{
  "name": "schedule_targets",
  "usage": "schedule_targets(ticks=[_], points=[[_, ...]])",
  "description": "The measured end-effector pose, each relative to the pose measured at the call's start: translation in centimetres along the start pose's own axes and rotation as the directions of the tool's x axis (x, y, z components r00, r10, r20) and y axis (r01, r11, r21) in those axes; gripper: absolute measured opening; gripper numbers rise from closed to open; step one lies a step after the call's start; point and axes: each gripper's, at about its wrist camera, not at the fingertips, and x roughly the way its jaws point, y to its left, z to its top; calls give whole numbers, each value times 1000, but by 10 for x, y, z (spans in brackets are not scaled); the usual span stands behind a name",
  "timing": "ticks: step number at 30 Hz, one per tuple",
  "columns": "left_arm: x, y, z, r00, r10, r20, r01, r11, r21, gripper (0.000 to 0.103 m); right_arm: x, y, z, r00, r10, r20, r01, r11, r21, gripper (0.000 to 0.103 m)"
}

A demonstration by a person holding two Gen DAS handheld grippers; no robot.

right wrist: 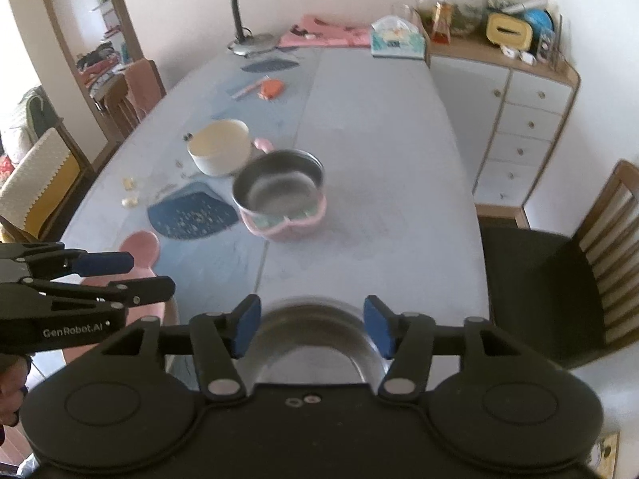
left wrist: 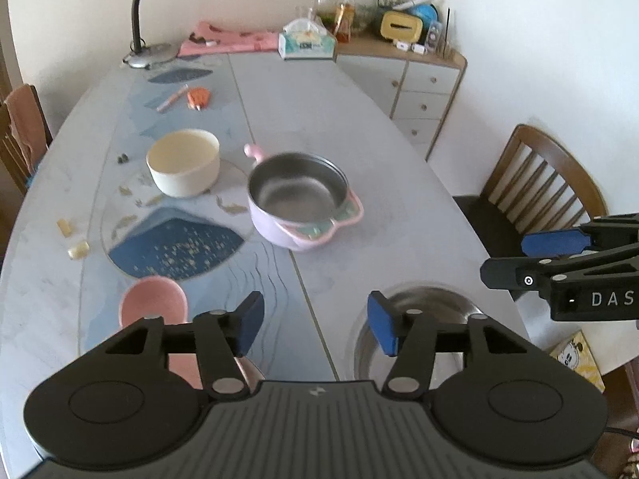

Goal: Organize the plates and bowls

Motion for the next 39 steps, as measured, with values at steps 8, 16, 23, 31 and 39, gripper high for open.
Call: schedule_targets(ticks=[8, 16, 23, 31, 39], points=[[0, 17, 23, 998, 45, 49, -43, 998, -35, 76, 13, 9, 35, 999, 22, 47, -20, 999, -51, 75], [39, 29, 54, 994, 104, 39, -99, 989, -114, 77, 50, -2, 80, 996, 70, 49, -62, 989, -134, 99], [90, 34, 80, 986, 167, 6, -164, 975, -152, 77, 106, -23, 115, 996, 90, -13, -91, 987, -133, 100], [147, 45, 96, 978, 190, -83, -203, 956, -213, 77, 161, -36, 132, 991, 97, -95, -107, 989, -104, 99], [179, 52, 99, 970, 196, -141, -225, 946, -233, 76, 195, -37, 135, 980, 107, -165, -127, 985, -113, 89]])
